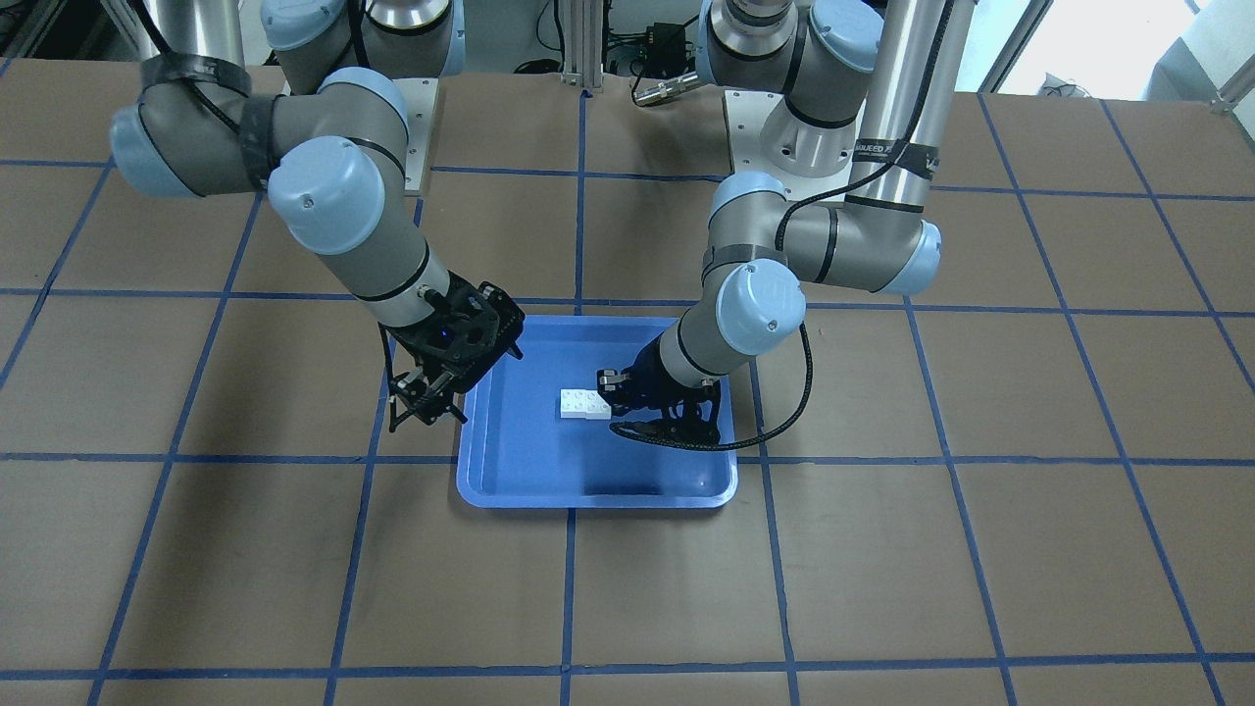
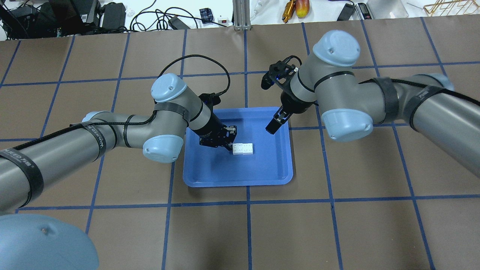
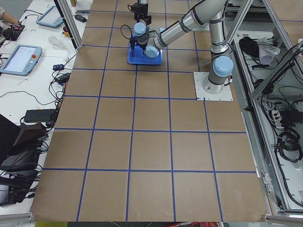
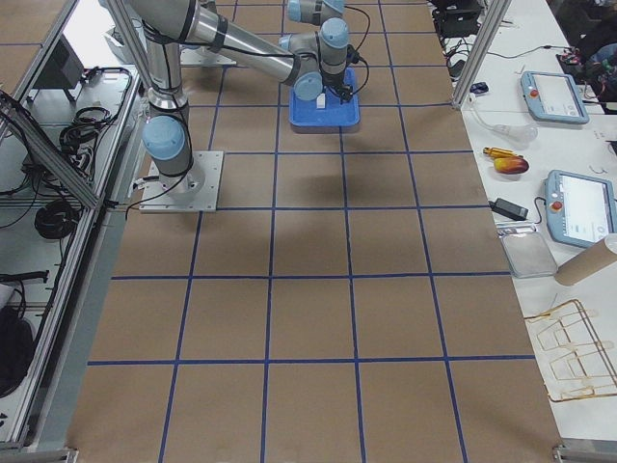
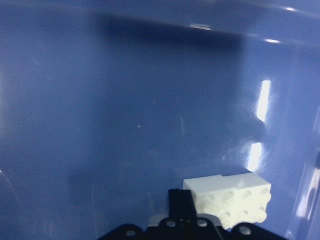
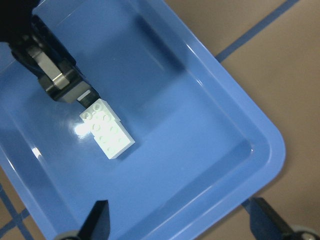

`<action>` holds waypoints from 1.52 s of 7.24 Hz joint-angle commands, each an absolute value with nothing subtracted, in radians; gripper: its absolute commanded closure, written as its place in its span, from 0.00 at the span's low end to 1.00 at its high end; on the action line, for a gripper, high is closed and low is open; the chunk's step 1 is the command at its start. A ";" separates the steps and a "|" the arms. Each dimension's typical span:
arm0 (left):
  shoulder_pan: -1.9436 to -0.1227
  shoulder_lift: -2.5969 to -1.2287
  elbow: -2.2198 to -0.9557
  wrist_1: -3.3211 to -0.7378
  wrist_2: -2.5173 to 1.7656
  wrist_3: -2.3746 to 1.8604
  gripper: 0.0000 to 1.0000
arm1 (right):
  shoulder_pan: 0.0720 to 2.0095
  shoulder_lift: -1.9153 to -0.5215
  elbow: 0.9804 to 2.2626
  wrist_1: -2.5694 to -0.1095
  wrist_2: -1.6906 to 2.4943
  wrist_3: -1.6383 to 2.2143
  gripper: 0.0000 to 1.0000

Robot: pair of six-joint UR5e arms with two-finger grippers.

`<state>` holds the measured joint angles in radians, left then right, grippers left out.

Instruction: Assemble white blocks and place on blue tray

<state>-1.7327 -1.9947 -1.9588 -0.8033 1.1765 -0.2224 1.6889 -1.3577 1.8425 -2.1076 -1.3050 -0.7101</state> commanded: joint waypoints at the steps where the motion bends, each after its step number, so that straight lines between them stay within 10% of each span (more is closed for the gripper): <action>1: -1.732 -1.977 -1.951 -0.801 1.184 -0.209 1.00 | 1.582 -1.391 1.604 -1.709 -1.356 -0.535 0.00; 11: -1.504 -1.697 -1.513 -1.521 1.486 0.268 1.00 | 1.537 -1.588 1.578 -1.476 -1.569 0.105 0.00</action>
